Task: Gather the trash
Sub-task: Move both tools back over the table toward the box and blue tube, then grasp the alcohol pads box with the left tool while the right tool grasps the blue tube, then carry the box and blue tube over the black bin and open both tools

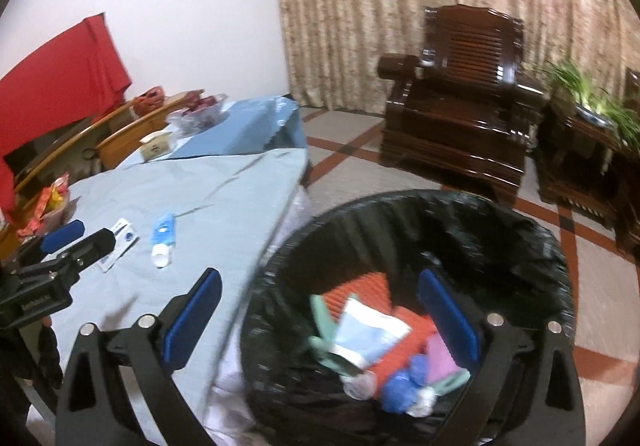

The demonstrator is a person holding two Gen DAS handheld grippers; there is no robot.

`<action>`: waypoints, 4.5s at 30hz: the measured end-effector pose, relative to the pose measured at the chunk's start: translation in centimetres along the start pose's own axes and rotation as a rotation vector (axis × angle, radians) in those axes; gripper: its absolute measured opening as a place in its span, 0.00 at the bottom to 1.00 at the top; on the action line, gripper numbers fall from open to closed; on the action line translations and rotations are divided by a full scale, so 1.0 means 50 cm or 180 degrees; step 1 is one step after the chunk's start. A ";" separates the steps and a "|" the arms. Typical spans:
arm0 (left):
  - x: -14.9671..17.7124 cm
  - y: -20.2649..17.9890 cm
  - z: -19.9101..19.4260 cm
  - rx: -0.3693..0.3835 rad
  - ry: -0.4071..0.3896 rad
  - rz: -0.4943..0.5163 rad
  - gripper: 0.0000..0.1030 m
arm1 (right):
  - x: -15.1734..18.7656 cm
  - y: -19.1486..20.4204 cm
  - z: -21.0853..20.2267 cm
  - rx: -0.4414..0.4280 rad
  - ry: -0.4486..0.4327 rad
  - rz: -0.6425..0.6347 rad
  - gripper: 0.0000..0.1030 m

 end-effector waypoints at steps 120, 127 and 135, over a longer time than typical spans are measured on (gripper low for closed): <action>0.038 0.264 0.096 -0.0608 0.0562 -0.0490 0.52 | -0.025 0.341 0.218 -0.0851 0.0450 -0.0562 0.28; 0.002 0.185 0.049 -0.0471 0.0425 -0.0415 0.52 | -0.054 0.293 0.146 -0.0809 0.0256 -0.0481 0.28; -0.028 0.070 0.006 -0.0218 0.0297 -0.0311 0.52 | -0.067 0.211 0.059 -0.0666 0.0083 -0.0376 0.28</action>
Point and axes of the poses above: each gripper's, at about its wrist camera, not at the fingertips, and z roughly the way its jaws point, y to its left, x to its underside, the point moved 7 cm from there along z, roughly the way its jaws point, and after that the axes turned 1 degree about -z, right-handed, at the moved point
